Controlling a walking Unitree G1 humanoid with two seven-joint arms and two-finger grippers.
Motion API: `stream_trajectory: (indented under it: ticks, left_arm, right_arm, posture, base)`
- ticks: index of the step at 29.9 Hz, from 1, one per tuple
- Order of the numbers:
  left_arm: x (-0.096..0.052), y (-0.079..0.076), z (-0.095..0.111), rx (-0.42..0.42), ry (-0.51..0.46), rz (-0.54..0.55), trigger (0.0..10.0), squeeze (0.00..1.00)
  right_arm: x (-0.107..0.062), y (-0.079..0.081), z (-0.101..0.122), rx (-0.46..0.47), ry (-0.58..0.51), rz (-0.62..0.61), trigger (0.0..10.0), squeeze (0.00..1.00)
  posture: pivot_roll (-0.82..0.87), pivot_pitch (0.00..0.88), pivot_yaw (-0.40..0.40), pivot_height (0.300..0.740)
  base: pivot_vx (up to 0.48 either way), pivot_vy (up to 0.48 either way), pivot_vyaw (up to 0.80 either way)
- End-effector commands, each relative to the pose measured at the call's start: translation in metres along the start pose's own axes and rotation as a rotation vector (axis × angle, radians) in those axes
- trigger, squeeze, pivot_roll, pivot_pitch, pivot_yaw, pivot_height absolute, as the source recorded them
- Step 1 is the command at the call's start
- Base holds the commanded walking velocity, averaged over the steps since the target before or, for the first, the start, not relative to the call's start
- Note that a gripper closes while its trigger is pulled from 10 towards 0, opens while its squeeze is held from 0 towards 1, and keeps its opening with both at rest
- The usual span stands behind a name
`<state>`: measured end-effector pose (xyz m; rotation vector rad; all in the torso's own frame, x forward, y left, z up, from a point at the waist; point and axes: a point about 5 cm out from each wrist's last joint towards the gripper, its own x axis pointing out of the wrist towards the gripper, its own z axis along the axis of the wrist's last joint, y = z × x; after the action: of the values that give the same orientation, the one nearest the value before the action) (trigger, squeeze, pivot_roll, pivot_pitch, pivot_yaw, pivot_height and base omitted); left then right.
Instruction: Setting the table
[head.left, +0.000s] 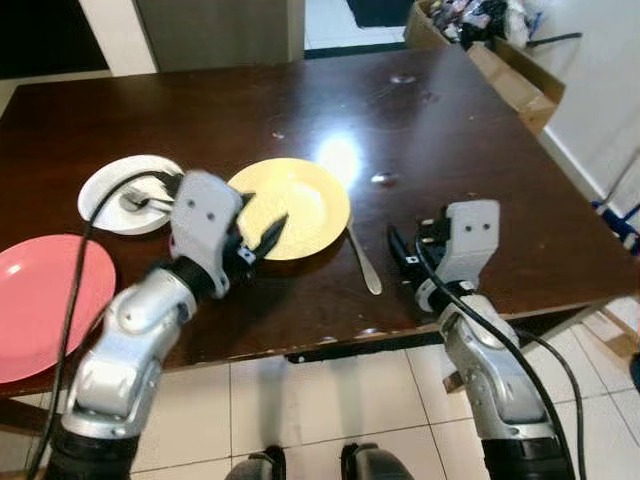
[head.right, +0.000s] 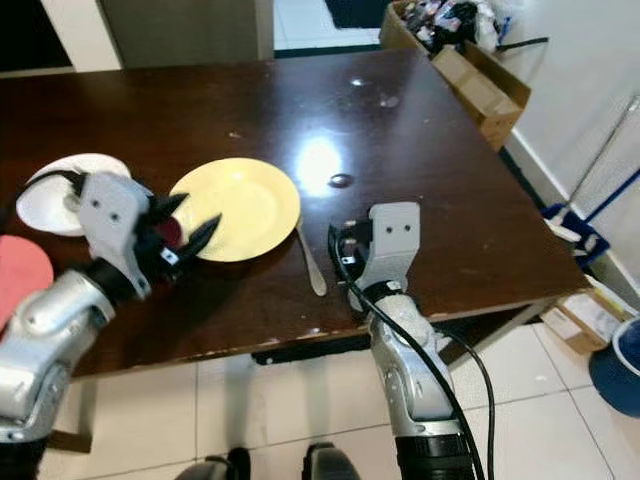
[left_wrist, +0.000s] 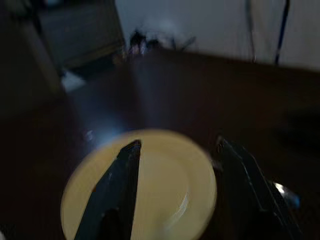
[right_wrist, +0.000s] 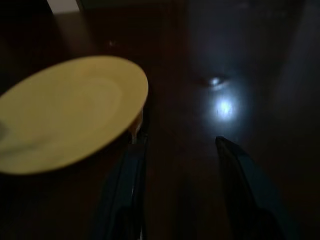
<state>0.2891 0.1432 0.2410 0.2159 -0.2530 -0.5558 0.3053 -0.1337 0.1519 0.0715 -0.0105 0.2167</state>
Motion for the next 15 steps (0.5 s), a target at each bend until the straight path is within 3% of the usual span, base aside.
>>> stream_trajectory:
  ticks: [1,9,12,15]
  left_arm:
    - [-0.001,0.003,0.003,-0.013,-0.004,-0.002,10.0,0.00]
    - [0.020,0.021,0.026,0.044,-0.054,0.028,10.0,0.00]
    - [0.024,0.021,0.038,0.037,-0.083,0.009,10.0,0.00]
    - [0.030,0.012,0.046,0.060,-0.079,-0.082,10.0,0.00]
  right_arm:
    - [0.001,0.004,-0.008,0.006,0.037,0.014,10.0,0.00]
    - [0.009,0.012,-0.028,0.014,0.125,0.046,10.0,0.00]
    - [0.014,0.012,-0.030,0.008,0.132,0.047,10.0,0.00]
    - [0.023,0.011,-0.031,0.004,0.140,0.055,10.0,0.00]
  posture:
    - [-0.08,0.110,0.046,0.740]
    - [-0.06,0.126,0.063,0.740]
    - [-0.05,0.132,0.066,0.740]
    - [-0.02,0.147,0.067,0.740]
  base:
    - [0.000,0.000,0.00]
    - [0.000,0.000,0.00]
    - [0.000,0.000,0.00]
    - [0.000,0.000,0.00]
